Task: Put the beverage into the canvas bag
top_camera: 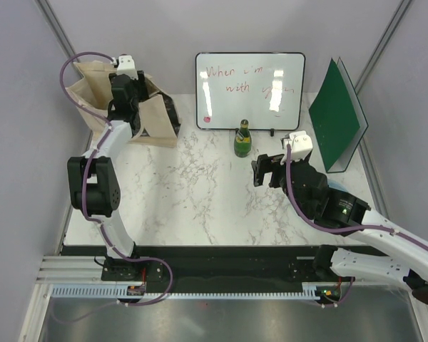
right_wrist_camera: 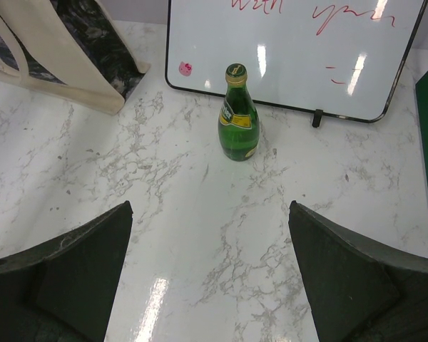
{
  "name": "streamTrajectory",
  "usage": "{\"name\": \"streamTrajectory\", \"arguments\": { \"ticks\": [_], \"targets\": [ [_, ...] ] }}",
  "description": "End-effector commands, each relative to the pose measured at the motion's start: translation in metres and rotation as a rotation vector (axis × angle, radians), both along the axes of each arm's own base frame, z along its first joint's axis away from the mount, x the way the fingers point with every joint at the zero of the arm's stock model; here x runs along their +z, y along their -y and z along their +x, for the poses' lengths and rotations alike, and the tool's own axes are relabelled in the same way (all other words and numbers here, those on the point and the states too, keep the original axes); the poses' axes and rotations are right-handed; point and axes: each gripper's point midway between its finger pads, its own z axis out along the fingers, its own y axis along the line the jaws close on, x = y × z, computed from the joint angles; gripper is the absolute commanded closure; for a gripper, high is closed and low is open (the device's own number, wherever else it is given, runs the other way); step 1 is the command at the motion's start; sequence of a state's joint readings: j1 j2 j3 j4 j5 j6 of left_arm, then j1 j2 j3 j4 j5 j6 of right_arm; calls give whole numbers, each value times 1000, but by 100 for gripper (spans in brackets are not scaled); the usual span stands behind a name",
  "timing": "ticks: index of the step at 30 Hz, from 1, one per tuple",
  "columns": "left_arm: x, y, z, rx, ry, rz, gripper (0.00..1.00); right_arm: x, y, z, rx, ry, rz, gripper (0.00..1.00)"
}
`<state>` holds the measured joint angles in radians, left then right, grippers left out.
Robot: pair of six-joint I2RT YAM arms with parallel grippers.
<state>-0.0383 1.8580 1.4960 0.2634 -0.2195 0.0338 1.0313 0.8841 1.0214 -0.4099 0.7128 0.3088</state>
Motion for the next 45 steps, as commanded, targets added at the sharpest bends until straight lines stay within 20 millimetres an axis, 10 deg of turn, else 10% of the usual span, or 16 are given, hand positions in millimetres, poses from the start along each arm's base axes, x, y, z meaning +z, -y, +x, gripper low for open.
{"name": "streamTrajectory", "arguments": {
  "ticks": [1,30,45],
  "targets": [
    [78,-18,-1,73,219,42,98,4,2,2,-12,23,13,2],
    [-41,5,15,-36,-44,-84,82,-9,3,5,-31,21,-10,2],
    [9,6,0,-37,36,-96,42,-2,5,3,-23,31,6,2]
  ]
}}
